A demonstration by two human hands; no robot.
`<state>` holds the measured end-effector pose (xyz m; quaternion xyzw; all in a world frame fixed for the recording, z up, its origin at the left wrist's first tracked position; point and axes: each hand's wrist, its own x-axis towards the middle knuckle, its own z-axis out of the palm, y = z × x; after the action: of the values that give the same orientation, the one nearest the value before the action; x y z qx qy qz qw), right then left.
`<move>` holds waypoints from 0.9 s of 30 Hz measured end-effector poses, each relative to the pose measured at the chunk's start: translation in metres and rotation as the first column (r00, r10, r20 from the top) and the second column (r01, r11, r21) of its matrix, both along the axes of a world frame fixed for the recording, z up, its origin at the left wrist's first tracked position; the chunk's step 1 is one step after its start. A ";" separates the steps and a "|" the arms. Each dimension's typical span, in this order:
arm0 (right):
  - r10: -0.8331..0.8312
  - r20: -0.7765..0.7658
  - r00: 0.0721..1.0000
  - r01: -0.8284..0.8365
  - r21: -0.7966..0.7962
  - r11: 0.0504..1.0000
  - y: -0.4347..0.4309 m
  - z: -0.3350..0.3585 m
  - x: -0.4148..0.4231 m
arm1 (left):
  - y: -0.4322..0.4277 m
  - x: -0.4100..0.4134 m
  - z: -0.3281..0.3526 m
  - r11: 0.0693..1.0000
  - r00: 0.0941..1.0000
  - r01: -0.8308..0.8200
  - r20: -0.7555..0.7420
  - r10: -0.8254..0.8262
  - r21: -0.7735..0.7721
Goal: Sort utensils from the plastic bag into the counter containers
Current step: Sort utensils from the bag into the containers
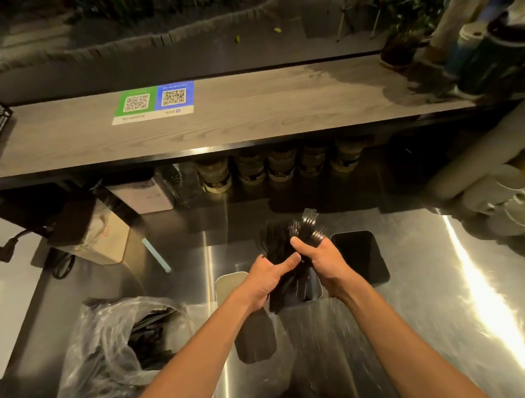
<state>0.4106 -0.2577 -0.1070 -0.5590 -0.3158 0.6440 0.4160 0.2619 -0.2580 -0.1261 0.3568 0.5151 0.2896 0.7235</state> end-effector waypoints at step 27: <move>-0.100 -0.038 0.994 0.097 -0.063 0.993 0.008 -0.014 0.004 | 0.019 0.016 -0.035 0.959 0.915 0.083 -0.402 0.034 0.270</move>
<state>0.4146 -0.2493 -0.1211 -0.5731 -0.2594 0.6433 0.4363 0.2777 -0.2387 -0.1608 0.5143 0.6019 0.2709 0.5476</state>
